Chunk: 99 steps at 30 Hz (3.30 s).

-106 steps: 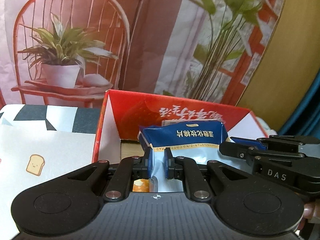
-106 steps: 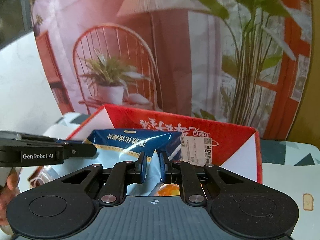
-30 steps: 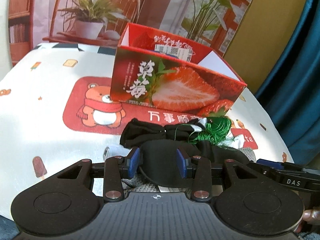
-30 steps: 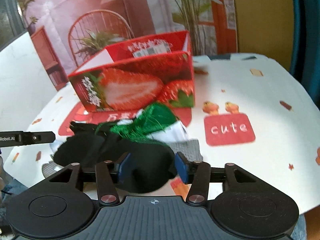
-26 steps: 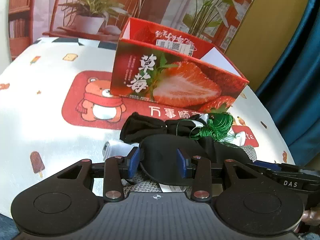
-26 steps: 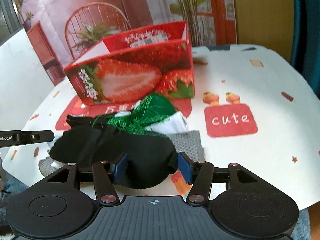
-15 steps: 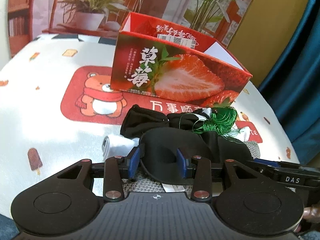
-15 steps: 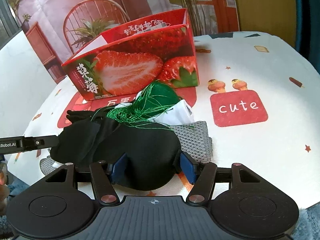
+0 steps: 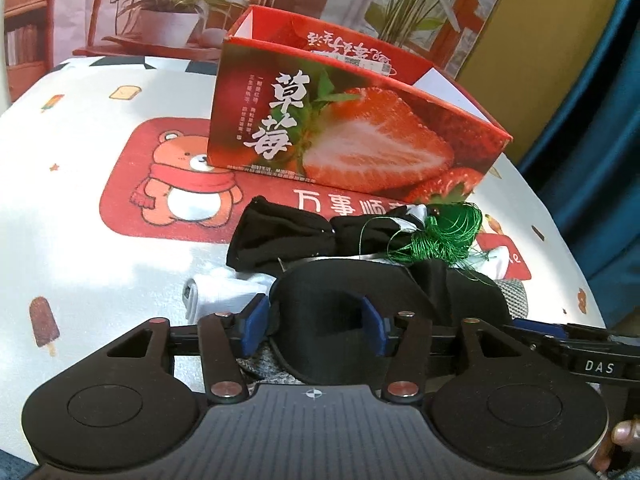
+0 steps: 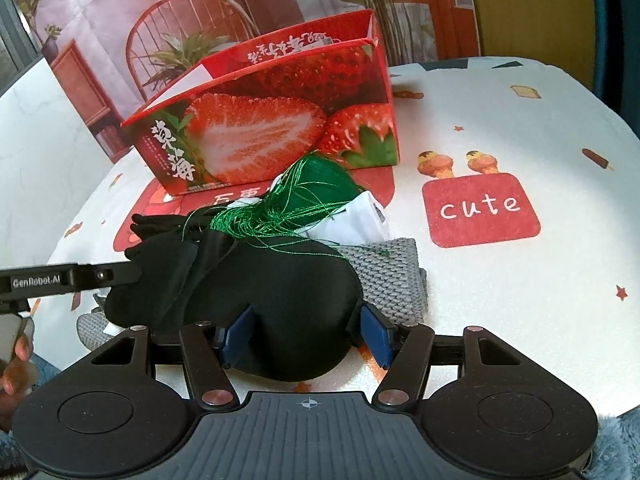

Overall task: Organize soft objects
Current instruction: 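Close the left gripper on the eye mask edge while the right gripper grips its other edge, then lift the black eye mask with both grippers and carry it over the box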

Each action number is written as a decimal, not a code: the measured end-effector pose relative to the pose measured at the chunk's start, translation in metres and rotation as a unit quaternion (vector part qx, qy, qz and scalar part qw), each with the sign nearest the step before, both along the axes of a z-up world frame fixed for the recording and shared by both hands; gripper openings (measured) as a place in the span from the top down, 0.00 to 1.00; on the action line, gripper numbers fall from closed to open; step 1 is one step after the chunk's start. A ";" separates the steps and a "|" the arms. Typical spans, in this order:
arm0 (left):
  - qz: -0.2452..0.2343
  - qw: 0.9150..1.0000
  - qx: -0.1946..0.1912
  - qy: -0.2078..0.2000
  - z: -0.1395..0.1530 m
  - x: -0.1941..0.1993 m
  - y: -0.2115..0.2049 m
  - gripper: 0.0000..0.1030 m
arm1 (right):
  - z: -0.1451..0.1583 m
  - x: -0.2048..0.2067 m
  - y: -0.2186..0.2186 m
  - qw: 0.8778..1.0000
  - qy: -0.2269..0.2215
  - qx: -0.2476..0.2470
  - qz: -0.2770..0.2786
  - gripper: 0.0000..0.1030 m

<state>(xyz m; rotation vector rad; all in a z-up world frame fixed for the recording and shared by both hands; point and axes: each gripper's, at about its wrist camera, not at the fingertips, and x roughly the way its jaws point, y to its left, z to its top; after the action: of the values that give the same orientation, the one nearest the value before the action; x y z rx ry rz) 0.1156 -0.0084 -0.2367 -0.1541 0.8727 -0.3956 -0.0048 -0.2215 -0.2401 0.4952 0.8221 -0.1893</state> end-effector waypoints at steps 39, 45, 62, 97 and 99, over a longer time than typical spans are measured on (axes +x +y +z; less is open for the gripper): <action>0.007 1.000 -0.009 0.002 0.001 -0.004 0.010 0.64 | 0.024 -0.006 0.002 0.999 -0.032 -0.022 0.001 0.68; 0.011 1.000 -0.004 0.013 -0.005 -0.002 0.010 0.63 | 0.004 -0.007 -0.013 0.999 -0.009 0.023 -0.030 0.51; 0.003 1.000 0.003 0.023 -0.011 0.000 0.007 0.63 | -0.012 -0.002 -0.015 0.998 0.012 0.059 -0.030 0.39; 0.017 0.992 -0.033 -0.117 0.054 -0.023 0.024 0.86 | 0.072 -0.001 0.002 0.988 -0.130 -0.050 0.066 0.88; 0.021 0.989 -0.032 -0.141 0.068 -0.021 0.025 0.86 | 0.084 0.004 0.001 0.985 -0.143 -0.062 0.073 0.88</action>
<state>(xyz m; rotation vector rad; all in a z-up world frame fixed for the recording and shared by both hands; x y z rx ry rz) 0.0944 0.0171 -0.1686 -0.1717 0.5775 -0.3947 -0.0012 -0.2205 -0.1558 0.3333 0.5578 -0.0322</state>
